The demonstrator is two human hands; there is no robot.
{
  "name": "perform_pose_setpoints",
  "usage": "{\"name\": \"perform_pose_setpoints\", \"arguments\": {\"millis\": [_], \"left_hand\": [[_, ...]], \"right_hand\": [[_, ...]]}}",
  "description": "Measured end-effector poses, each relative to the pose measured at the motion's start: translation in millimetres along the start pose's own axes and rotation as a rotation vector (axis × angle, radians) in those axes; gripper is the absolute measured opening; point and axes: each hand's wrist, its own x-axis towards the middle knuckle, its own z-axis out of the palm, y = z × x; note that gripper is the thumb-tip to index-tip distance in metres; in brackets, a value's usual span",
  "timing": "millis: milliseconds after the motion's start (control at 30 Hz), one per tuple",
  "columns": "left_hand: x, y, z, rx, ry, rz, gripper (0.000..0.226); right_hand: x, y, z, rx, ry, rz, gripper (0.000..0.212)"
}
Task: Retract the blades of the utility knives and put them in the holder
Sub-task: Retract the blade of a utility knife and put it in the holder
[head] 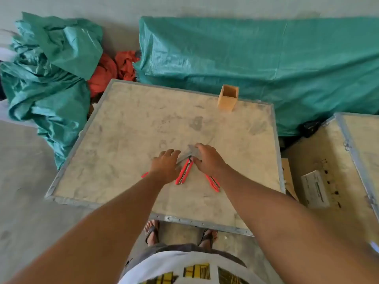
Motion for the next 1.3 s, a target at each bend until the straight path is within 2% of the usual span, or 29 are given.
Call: {"name": "perform_pose_setpoints", "arguments": {"millis": [133, 300, 433, 500, 633, 733, 900, 1033, 1233, 1300], "left_hand": [[-23, 9, 40, -0.06, -0.033, -0.081, 0.057], [-20, 13, 72, -0.178, -0.077, -0.202, 0.062], [-11, 11, 82, -0.222, -0.073, -0.252, 0.06], [-6, 8, 83, -0.232, -0.057, -0.242, 0.052], [3, 1, 81, -0.313, -0.073, -0.208, 0.021], [3, -5, 79, -0.437, -0.063, -0.196, 0.016], [-2, -13, 66, -0.606, -0.09, -0.14, 0.022], [-11, -19, 48, -0.697, -0.17, -0.115, 0.045], [-21, -35, 22, -0.712, -0.268, 0.012, 0.052], [-21, -35, 7, -0.74, -0.277, 0.078, 0.061]], "right_hand": [[-9, 3, 23, 0.063, -0.107, 0.058, 0.046], [-4, 9, 45, 0.091, -0.181, 0.131, 0.059], [8, 10, 54, 0.17, -0.155, 0.24, 0.06], [15, 9, 55, 0.191, -0.129, 0.264, 0.053], [27, 4, 57, 0.205, -0.088, 0.326, 0.04], [32, 1, 56, 0.242, -0.05, 0.397, 0.033], [30, -2, 60, 0.362, -0.002, 0.501, 0.024], [17, -7, 57, 0.649, 0.093, 0.654, 0.016], [4, -19, 30, 0.782, 0.126, 0.561, 0.018], [5, -25, 15, 0.795, 0.131, 0.508, 0.02]]}}
